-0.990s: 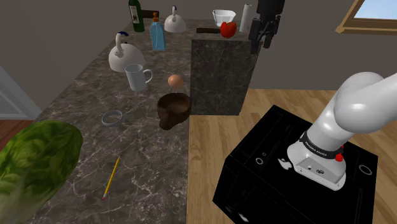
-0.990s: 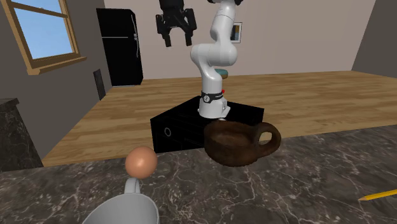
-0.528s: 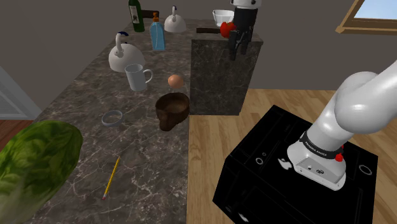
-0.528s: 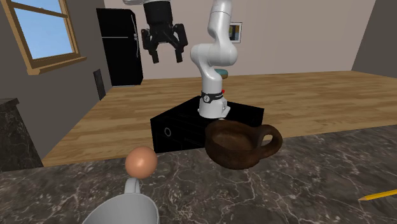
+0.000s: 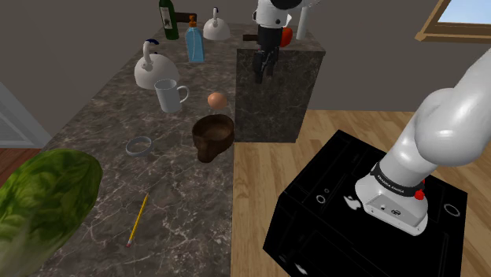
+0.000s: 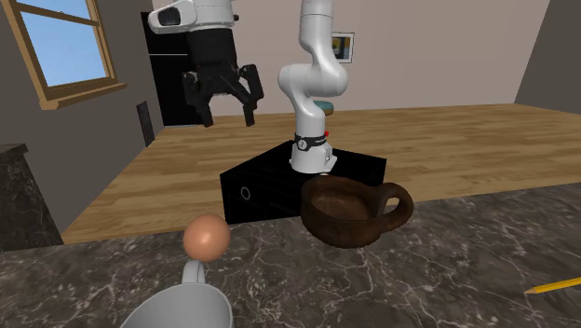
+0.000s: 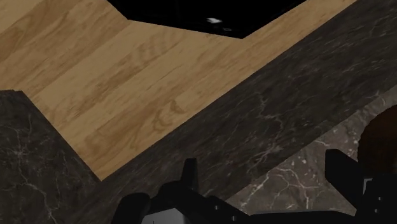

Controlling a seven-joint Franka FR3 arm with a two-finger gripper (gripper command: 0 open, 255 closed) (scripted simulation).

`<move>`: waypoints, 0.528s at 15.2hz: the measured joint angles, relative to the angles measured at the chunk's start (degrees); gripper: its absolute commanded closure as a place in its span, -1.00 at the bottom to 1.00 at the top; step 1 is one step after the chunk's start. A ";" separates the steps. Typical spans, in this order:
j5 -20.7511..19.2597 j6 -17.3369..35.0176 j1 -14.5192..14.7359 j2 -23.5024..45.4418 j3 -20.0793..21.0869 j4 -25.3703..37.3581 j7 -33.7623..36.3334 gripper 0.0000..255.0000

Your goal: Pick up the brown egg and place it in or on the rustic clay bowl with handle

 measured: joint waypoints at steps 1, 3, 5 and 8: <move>0.19 0.83 0.26 1.89 0.16 1.27 -0.81 -1.00; 0.53 2.31 0.59 6.01 0.38 4.38 -2.65 -1.00; 0.86 3.81 0.96 10.02 0.73 7.35 -4.35 -1.00; 1.16 5.34 1.39 16.45 1.32 12.94 -6.80 -1.00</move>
